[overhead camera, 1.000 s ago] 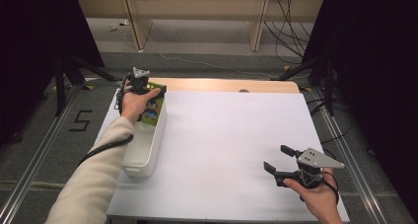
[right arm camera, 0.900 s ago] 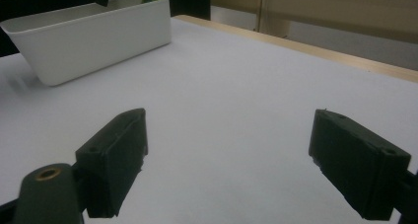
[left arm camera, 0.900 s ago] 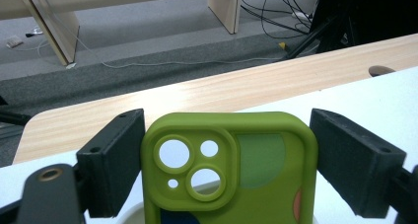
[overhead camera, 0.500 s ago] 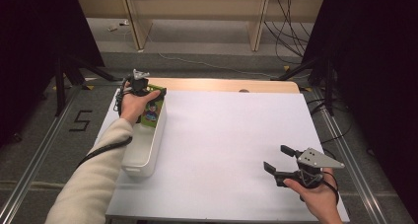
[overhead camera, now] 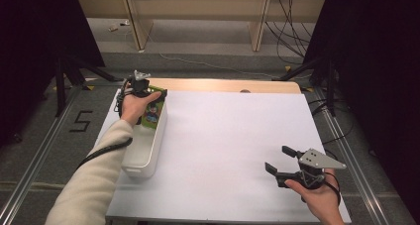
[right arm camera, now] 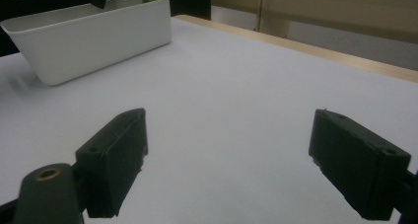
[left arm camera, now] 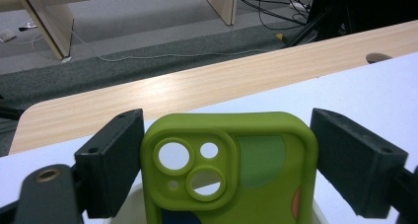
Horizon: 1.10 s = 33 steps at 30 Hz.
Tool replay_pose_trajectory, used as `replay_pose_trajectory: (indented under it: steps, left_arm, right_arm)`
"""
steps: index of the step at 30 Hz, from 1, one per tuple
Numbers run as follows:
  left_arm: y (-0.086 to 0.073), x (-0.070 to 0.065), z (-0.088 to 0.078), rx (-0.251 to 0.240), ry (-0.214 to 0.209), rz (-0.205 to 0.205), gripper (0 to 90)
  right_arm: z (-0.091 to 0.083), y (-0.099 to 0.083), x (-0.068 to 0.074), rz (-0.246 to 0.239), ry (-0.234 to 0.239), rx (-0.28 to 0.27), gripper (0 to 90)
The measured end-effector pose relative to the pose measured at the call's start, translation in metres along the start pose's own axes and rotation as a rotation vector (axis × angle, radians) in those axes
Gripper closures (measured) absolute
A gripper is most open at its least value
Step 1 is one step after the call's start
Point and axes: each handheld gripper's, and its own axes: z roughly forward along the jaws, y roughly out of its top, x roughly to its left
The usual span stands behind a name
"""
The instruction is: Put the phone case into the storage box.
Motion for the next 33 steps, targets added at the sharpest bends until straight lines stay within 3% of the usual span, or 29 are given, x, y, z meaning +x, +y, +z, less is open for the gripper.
replay_pose_trajectory:
  steps: [11,17,33]
  left_arm:
    - [0.000,0.000,-0.001,0.005,-0.005,0.016,13.2]
    - [0.003,-0.002,-0.004,-0.006,-0.001,0.011,5.7]
    - [0.008,-0.012,-0.019,-0.034,-0.037,0.018,1.2]
  right_arm:
    - [0.000,0.000,0.000,-0.002,0.000,0.000,16.1]
    - [0.000,0.000,0.000,-0.002,0.000,0.000,16.0]
    - [0.000,0.000,0.000,-0.002,0.000,0.001,16.1]
